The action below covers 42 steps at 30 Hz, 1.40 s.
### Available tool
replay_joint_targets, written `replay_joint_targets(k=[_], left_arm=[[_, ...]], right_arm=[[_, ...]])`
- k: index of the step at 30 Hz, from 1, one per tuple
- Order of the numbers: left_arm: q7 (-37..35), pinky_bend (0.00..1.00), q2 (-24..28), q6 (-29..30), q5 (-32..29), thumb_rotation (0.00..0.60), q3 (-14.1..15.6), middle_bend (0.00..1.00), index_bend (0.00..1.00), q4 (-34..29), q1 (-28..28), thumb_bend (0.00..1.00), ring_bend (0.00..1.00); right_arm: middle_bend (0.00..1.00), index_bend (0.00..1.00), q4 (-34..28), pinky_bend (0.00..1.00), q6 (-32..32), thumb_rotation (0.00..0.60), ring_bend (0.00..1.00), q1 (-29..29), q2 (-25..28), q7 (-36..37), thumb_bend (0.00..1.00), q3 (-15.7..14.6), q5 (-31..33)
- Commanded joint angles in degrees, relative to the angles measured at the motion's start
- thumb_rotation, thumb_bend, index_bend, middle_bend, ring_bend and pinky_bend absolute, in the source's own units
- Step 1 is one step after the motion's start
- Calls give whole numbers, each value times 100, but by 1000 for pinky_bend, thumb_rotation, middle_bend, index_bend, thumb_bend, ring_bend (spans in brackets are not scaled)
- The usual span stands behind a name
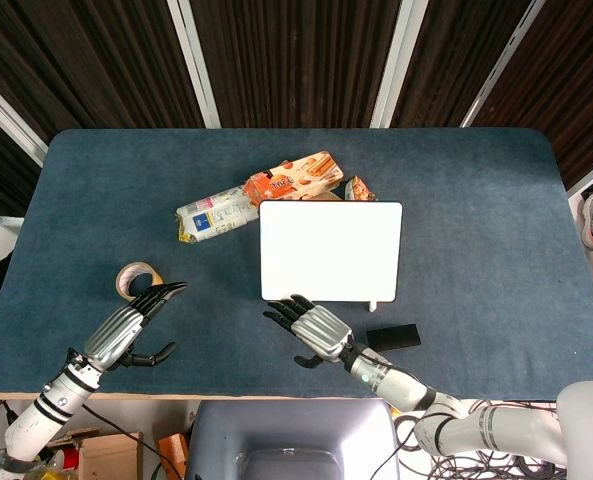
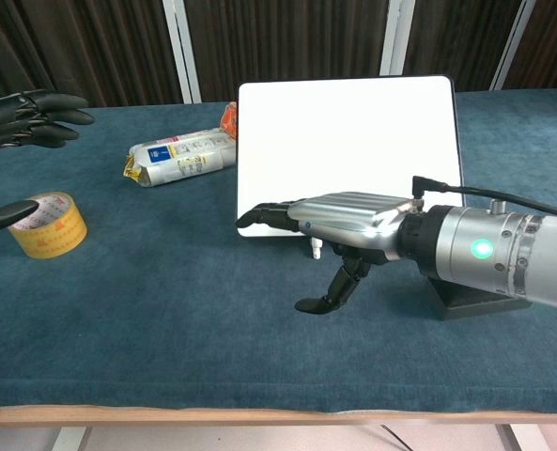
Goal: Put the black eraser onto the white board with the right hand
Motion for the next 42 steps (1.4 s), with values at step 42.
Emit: replay_joint_targets(k=[42], left_arm=[[1835, 78, -145, 1765, -412, 600, 496, 10, 0, 1780, 2453, 371, 11]], right_arm=[[46, 220, -32, 2, 1076, 600, 0, -1256, 1525, -1039, 234, -1130, 120]])
